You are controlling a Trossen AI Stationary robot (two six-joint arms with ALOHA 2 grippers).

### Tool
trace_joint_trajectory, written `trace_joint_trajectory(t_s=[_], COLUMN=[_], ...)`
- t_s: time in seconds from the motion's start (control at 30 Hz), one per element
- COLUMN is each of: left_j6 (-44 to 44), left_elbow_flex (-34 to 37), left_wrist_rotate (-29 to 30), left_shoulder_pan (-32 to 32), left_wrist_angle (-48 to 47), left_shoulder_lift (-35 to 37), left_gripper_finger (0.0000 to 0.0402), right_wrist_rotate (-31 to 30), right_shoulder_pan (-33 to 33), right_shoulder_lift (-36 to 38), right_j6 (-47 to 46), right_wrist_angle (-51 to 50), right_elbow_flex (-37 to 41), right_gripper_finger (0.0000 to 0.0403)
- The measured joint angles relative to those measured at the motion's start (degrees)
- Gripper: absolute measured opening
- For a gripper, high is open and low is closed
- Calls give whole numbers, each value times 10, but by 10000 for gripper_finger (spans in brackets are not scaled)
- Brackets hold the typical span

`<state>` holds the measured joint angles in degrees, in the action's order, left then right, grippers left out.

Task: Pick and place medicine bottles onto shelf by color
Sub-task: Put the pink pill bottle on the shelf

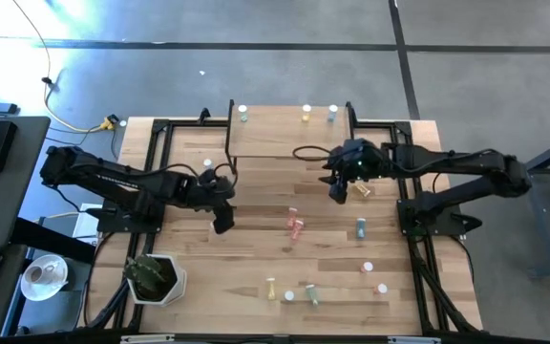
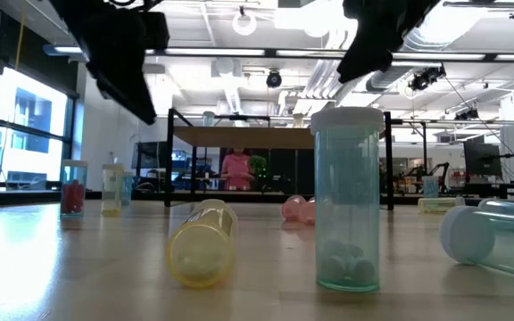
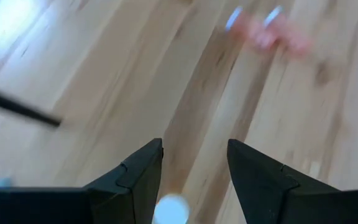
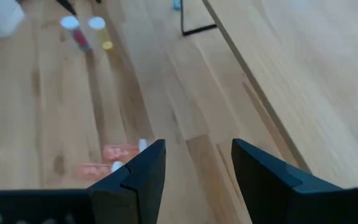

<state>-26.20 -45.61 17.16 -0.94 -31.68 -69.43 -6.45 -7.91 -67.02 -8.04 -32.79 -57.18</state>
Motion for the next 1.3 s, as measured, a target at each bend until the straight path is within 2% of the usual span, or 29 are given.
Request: trace_joint_trajectory(t_s=[0.2,0.47,0.77,1.1,1.3], left_j6=[29,84,104,84,96], left_elbow_flex=[21,20,21,21,21], left_wrist_rotate=[-34,-31,-24,-28,-24], left_shoulder_pan=[-7,-2,19,25,25], left_wrist_angle=[119,196,196,198,198], left_shoulder_lift=[-8,-50,-66,-66,-66], left_gripper_finger=[172,172,172,172,172], right_wrist_rotate=[-46,-70,-83,-169,-216], right_shoulder_pan=[29,58,123,250,282], right_shoulder_lift=[0,0,-1,-1,-1], right_j6=[-49,-121,-253,-385,-438], right_wrist_angle=[-1,-9,-109,-180,-179], right_elbow_flex=[25,27,27,27,27], right_gripper_finger=[176,176,176,176,176])
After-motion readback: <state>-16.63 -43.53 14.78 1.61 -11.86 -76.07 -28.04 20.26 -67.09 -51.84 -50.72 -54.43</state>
